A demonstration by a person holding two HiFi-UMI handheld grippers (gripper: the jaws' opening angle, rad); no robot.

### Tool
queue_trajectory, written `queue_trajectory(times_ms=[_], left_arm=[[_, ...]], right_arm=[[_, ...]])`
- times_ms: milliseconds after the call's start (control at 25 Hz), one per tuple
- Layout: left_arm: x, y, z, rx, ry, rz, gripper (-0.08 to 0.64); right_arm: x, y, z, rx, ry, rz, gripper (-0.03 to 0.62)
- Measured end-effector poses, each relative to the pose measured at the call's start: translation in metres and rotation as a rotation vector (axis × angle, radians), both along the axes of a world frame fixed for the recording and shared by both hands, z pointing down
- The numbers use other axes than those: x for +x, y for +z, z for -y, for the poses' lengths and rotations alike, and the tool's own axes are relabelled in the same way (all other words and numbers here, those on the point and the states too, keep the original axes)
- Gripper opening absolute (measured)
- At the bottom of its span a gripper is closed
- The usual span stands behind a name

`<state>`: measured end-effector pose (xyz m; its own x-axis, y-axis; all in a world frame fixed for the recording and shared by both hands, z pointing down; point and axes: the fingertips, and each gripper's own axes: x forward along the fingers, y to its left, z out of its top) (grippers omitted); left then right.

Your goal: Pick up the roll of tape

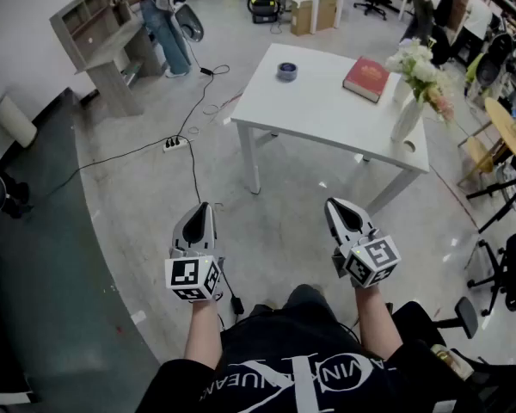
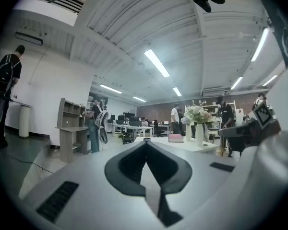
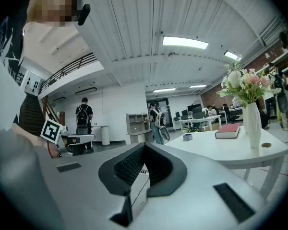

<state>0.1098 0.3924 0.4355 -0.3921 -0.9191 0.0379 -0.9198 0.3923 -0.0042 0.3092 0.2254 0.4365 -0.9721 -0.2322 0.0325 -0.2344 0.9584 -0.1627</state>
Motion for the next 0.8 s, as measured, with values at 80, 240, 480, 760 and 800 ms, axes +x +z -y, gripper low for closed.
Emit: queue_trajectory(times_ms=[80,240,480,760,800], left_arm=[[-0.005,-0.001,0.000,-0.003,-0.006,0.009,-0.002],[-0.011,-0.001,0.000,-0.005,-0.010,0.009,-0.002],[-0.019,0.002,-0.005,-0.011,-0.017,-0.001,-0.002],[-0.025,0.011,-0.005,-0.011,-0.012,-0.023,-0.002],[-0.027,0.013,-0.003,-0.011,-0.011,-0.029,-0.002]], right_arm=[[-0.004,0.006,0.000,0.017,-0.013,-0.012,0.006],[-0.011,0.009,0.002,0.018,-0.020,-0.014,0.008],[-0.021,0.009,-0.002,0.001,-0.023,-0.015,0.008],[-0.022,0.021,-0.004,-0.004,-0.007,-0.028,0.009],[-0.023,0.021,-0.002,0.001,0.000,-0.030,0.009]])
